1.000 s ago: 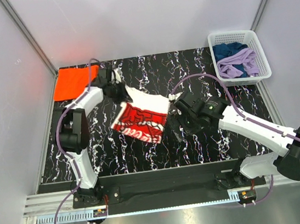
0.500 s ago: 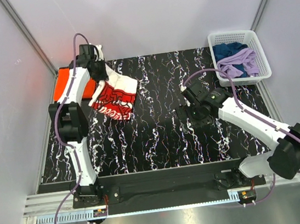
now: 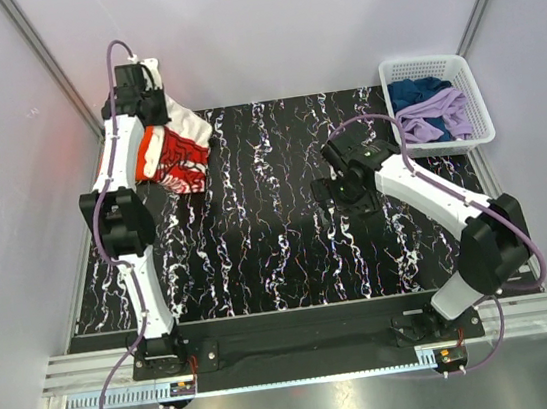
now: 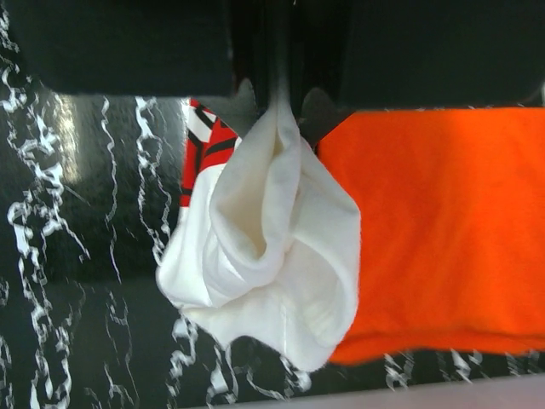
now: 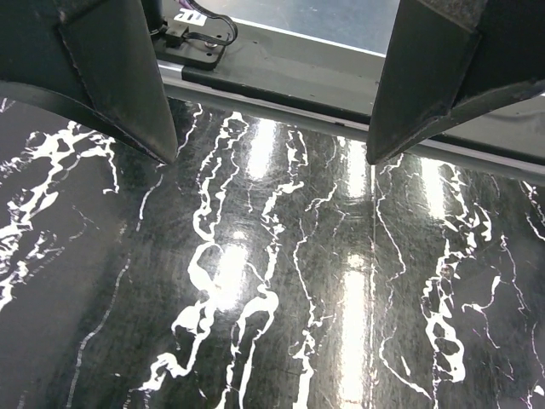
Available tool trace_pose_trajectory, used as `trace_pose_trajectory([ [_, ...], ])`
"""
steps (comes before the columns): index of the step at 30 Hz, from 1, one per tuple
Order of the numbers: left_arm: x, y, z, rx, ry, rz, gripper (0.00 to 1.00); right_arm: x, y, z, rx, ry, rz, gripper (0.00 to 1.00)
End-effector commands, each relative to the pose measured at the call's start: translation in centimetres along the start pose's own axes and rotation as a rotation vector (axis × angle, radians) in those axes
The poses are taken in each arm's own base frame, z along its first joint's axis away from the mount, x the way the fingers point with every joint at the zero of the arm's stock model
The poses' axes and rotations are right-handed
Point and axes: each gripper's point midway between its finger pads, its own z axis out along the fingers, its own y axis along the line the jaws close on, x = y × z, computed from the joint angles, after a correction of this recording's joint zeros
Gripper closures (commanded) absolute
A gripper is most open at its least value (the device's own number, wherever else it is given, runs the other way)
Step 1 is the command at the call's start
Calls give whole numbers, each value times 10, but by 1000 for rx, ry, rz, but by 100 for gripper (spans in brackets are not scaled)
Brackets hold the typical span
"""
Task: Fold and stack the t-shirts
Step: Neatly place the folded tshirt to the corner
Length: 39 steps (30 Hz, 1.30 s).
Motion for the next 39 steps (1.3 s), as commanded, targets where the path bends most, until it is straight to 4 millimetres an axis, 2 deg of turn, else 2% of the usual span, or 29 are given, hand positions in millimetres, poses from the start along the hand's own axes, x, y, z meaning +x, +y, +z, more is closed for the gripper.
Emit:
trace_pose_trajectory([
  [1, -59, 23, -21, -29, -193, 13, 100, -19, 9, -5, -43, -30, -4, 0],
  [5, -63, 27, -18, -19, -205, 20, 100, -23, 9, -1, -47, -23, 2, 0],
  [13, -92, 37, -34, -20, -288, 7, 100, -25, 5, 3, -47, -12, 12, 0],
  [20, -105, 46, -51, -46, -326, -2, 100, -26, 1, 4, -45, -5, 22, 0],
  [29, -95, 42, -68, -38, -284, 32, 100, -32, 2, 5, -61, -12, 25, 0],
  [32, -95, 50, -75, -72, -285, 62, 100, -32, 2, 4, -65, -12, 30, 0],
  [39, -92, 70, -69, -115, -285, 51, 100, -28, 3, 8, -67, 4, 41, 0],
])
